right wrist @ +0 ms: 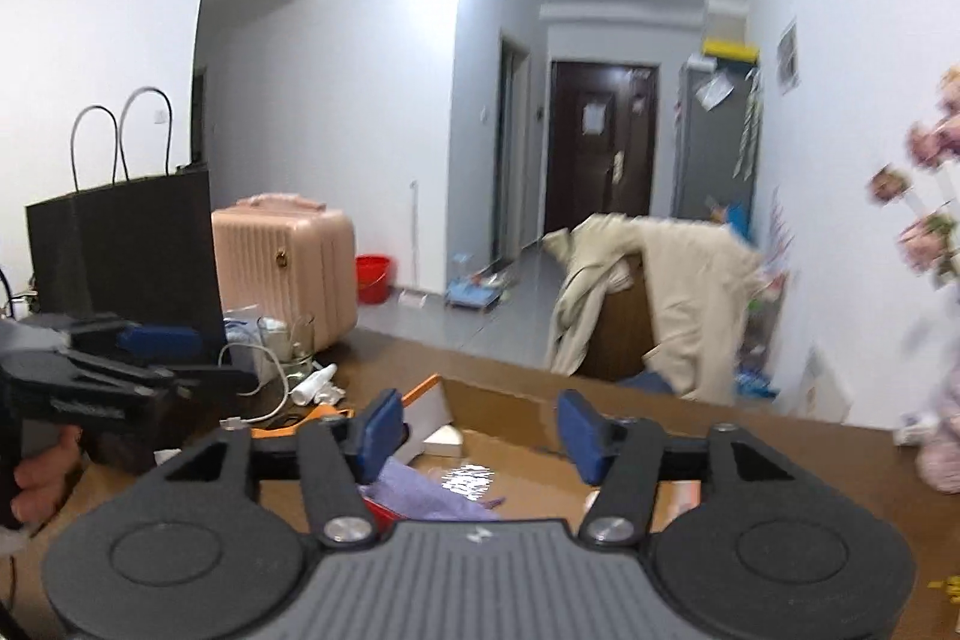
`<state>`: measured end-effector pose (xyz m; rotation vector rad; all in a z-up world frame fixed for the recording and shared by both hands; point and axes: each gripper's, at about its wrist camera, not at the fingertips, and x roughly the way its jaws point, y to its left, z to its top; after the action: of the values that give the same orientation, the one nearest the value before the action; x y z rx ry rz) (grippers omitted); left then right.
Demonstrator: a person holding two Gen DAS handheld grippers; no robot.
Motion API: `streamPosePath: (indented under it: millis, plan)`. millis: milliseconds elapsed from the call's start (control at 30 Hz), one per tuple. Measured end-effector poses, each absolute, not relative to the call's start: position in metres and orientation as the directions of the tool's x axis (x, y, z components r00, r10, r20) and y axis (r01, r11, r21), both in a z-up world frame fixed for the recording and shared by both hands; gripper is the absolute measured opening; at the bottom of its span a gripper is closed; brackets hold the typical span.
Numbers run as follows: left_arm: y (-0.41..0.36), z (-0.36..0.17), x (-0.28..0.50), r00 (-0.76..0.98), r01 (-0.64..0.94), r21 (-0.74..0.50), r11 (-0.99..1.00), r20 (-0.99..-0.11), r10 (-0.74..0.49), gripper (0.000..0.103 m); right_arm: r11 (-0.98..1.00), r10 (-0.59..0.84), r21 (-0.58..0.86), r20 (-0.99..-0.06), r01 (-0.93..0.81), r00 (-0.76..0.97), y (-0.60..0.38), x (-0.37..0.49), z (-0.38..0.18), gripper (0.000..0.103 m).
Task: Organize soft objects
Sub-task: 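Carry the lavender cloth into the cardboard box and open both tools, then return to the pile and grasp the pink satin bow with both tools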
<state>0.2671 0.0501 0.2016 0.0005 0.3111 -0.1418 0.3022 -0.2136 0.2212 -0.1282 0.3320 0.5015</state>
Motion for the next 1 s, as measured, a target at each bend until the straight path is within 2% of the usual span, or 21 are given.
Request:
streamPosePath:
  millis: [133,233,333,500,600,700,767,867,967,1000]
  plan:
    - [0.045,0.209,0.228,0.956,0.127,0.011,0.992,-0.267,-0.12,0.096,0.9,0.394,-0.065,-0.304,-0.432,0.867,-0.236,0.258,0.219,0.076]
    - [0.043,0.2,0.197,0.964,0.11,0.015,0.994,-0.246,-0.103,0.1,0.917,0.364,-0.068,-0.264,-0.394,0.893,-0.246,0.228,0.205,0.079]
    - [0.035,0.177,0.169,0.969,0.115,0.055,0.992,-0.227,-0.1,0.103,0.925,0.365,-0.024,-0.224,-0.379,0.904,-0.257,0.197,0.181,0.091]
    - [0.029,0.127,0.133,0.94,0.214,0.049,0.976,-0.282,-0.192,0.103,0.943,0.334,0.072,-0.177,-0.326,0.926,-0.263,0.153,0.121,0.091]
    - [0.028,0.103,0.123,0.923,0.235,0.013,0.972,-0.316,-0.218,0.103,0.942,0.335,0.101,-0.249,-0.32,0.909,-0.256,0.14,0.089,0.091]
    - [0.021,0.092,0.131,0.911,0.251,0.025,0.968,-0.343,-0.228,0.103,0.932,0.362,0.146,-0.334,-0.331,0.87,-0.248,0.138,0.071,0.088]
    - [0.021,0.087,0.142,0.906,0.257,0.009,0.966,-0.352,-0.237,0.103,0.923,0.385,0.173,-0.364,-0.345,0.848,-0.241,0.143,0.064,0.078]
    - [0.019,0.074,0.168,0.879,0.249,-0.038,0.968,-0.411,-0.242,0.1,0.917,0.398,0.181,-0.387,-0.355,0.832,-0.231,0.149,0.057,0.071]
    - [0.017,0.057,0.194,0.843,0.244,-0.087,0.966,-0.474,-0.255,0.085,0.913,0.404,0.237,-0.42,-0.332,0.813,-0.224,0.16,0.046,0.059]
    - [0.017,0.05,0.203,0.826,0.245,-0.111,0.963,-0.496,-0.268,0.076,0.91,0.41,0.262,-0.432,-0.323,0.803,-0.223,0.163,0.04,0.057]
